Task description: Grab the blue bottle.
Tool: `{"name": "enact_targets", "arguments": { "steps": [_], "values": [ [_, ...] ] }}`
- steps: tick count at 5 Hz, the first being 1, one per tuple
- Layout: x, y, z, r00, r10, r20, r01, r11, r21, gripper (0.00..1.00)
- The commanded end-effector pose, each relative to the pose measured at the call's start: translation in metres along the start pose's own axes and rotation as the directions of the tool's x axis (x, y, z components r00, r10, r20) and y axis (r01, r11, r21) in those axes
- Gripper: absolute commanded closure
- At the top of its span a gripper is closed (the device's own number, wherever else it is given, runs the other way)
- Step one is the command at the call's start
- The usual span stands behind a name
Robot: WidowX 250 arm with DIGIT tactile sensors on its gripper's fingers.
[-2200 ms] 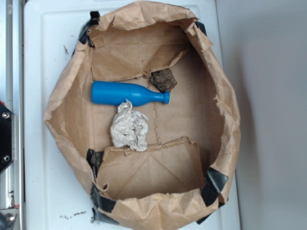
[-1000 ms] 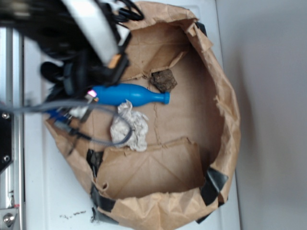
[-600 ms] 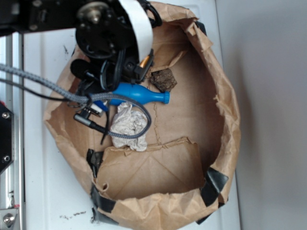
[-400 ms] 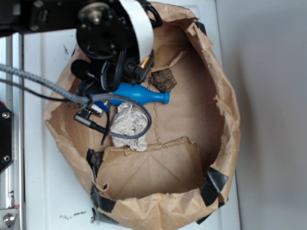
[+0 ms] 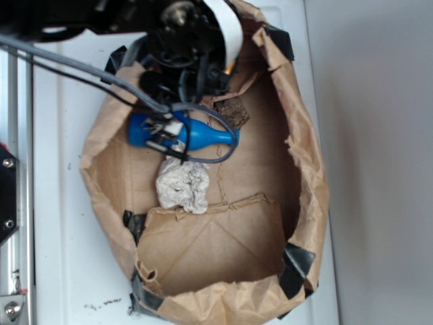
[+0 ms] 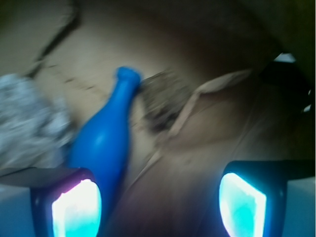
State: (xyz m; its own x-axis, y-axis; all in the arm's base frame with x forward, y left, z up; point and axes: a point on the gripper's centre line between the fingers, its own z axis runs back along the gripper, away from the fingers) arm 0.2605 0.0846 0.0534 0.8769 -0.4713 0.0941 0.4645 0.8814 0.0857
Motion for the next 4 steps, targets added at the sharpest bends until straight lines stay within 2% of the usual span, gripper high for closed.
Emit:
{"name": "enact_targets", "arguments": {
  "steps": [1, 2, 4],
  "values": [
    [-0.001, -0.016, 0.009, 0.975, 0.208, 0.072, -0.214, 0.974, 0.071, 0.00],
    [-0.002, -0.019, 0.014, 0.950, 0.307, 0.060, -0.312, 0.946, 0.090, 0.00],
    [-0.002, -0.023, 0.034, 0.948, 0.306, 0.087, -0.311, 0.949, 0.046, 0.00]
  ]
}}
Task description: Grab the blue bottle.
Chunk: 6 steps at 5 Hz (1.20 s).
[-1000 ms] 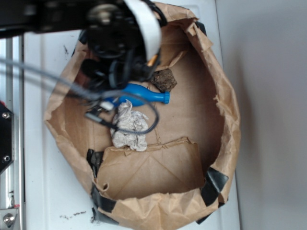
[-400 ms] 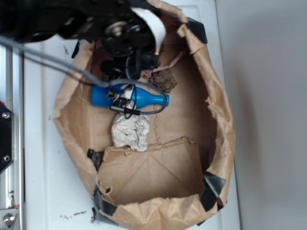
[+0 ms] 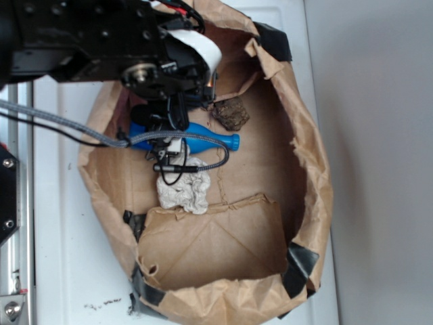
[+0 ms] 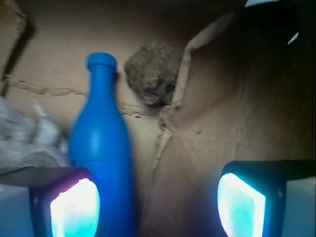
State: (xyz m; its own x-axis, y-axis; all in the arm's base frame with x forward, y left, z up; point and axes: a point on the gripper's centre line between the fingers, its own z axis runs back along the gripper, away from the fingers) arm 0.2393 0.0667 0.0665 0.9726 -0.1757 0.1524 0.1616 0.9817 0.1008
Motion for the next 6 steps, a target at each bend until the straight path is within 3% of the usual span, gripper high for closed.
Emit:
{"name": "enact_targets", "arguments": {
  "steps": [1, 2, 3, 4, 5, 6],
  "values": [
    [0.007, -0.015, 0.008, 0.996, -0.065, 0.063, 0.064, 0.998, 0.028, 0.00],
    [0.009, -0.026, -0.016, 0.997, -0.047, 0.062, 0.041, 0.995, 0.089, 0.00],
    [0.012, -0.043, -0.034, 0.994, -0.077, 0.077, 0.068, 0.992, 0.103, 0.00],
    [0.018, -0.049, -0.051, 0.994, -0.092, 0.055, 0.085, 0.989, 0.122, 0.00],
    [0.020, -0.048, -0.059, 0.995, -0.083, 0.063, 0.074, 0.987, 0.140, 1.00],
    [0.021, -0.042, -0.057, 0.993, -0.088, 0.077, 0.076, 0.986, 0.147, 1.00]
  ]
}}
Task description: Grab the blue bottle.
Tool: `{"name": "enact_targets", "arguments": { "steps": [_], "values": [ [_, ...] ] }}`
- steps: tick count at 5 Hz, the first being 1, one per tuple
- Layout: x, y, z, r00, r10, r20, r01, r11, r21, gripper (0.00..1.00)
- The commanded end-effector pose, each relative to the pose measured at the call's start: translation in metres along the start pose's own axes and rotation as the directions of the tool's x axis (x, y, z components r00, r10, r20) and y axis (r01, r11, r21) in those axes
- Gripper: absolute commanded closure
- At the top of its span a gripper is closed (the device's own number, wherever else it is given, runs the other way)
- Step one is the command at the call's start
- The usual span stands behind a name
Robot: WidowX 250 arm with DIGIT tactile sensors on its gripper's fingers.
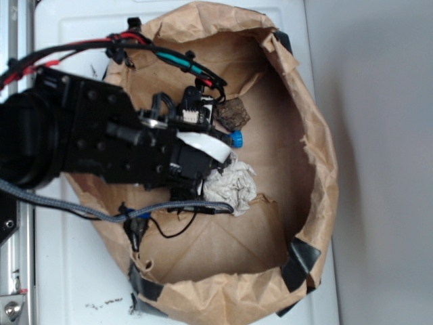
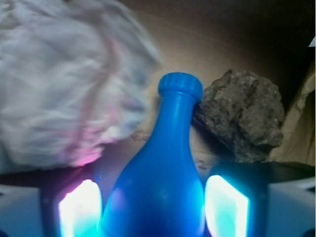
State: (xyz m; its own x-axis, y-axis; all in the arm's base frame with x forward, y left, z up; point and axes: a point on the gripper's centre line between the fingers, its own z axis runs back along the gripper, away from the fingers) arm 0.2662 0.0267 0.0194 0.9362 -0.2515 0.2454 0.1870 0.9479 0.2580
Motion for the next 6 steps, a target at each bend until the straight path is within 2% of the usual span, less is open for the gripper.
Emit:
{"name": "enact_targets", "arguments": {
  "steps": [1, 2, 3, 4, 5, 6],
  "values": [
    [-0.003, 0.009, 0.015, 1.000, -0.019, 0.014, 0.019, 0.999, -0.039, 1.00],
    [-0.001, 0.028, 0.055, 0.996, -0.021, 0.091, 0.029, 0.996, -0.084, 1.00],
    [-0.004, 0.043, 0.088, 0.991, -0.027, 0.130, 0.042, 0.992, -0.116, 1.00],
    [-0.012, 0.048, 0.109, 0.986, -0.025, 0.164, 0.044, 0.993, -0.113, 1.00],
    [-0.015, 0.047, 0.108, 0.987, -0.032, 0.161, 0.050, 0.992, -0.115, 1.00],
    [-0.014, 0.046, 0.103, 0.993, -0.075, 0.092, 0.081, 0.995, -0.059, 0.81]
  ]
}}
